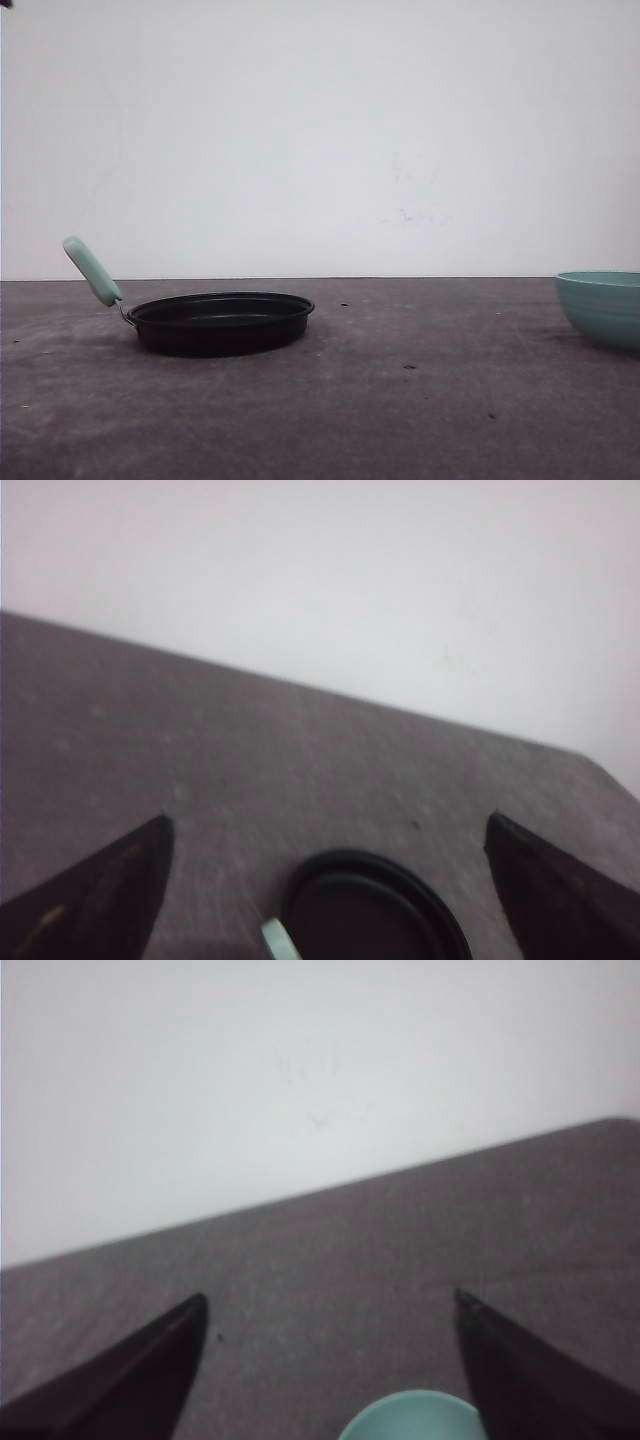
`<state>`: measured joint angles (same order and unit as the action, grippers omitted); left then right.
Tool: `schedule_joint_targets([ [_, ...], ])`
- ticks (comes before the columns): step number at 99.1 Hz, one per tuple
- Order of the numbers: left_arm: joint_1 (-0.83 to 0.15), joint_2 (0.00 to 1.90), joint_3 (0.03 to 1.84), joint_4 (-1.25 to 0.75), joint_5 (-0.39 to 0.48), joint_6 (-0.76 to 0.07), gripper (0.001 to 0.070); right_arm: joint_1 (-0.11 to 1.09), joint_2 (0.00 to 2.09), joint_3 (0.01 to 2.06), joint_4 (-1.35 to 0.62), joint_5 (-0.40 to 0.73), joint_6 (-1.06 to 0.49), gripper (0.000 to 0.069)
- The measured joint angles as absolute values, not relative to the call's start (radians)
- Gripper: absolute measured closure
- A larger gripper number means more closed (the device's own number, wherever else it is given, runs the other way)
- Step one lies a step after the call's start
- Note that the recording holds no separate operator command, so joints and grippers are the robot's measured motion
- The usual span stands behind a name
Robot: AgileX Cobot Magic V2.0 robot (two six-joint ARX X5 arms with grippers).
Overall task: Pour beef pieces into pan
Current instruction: 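Reach the left gripper down to the pale green pan handle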
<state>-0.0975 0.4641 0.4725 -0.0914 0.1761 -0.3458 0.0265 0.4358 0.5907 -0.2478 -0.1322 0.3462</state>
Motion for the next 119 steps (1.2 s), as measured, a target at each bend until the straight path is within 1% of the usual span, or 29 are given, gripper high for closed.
schedule_joint_targets([
  [9, -0.125, 0.502, 0.472, -0.09, 0.173, -0.361, 0.0084, 0.034, 0.439, 0.591, -0.25, -0.132, 0.339, 0.0159],
  [25, -0.18, 0.612, 0.472, -0.064, 0.134, -0.39, 0.0082, 0.041, 0.439, 0.591, -0.25, -0.132, 0.337, 0.0157],
  [34, -0.215, 0.665, 0.442, 0.018, 0.12, -0.421, 0.0082, 0.044, 0.439, 0.591, -0.25, -0.132, 0.336, 0.0157],
  [48, -0.266, 0.734, 0.369, 0.15, 0.071, -0.484, 0.0082, 0.044, 0.439, 0.591, -0.25, -0.131, 0.336, 0.0157],
  [60, -0.3, 0.812, 0.336, 0.196, 0.029, -0.514, 0.0082, 0.044, 0.439, 0.591, -0.25, -0.131, 0.336, 0.0157],
  [76, -0.343, 0.939, 0.335, 0.263, -0.024, -0.52, 0.0082, 0.047, 0.439, 0.591, -0.25, -0.131, 0.336, 0.0157],
  [119, -0.352, 1.29, 0.335, 0.607, -0.028, -0.521, 0.0082, 0.057, 0.439, 0.591, -0.25, -0.131, 0.336, 0.0157],
])
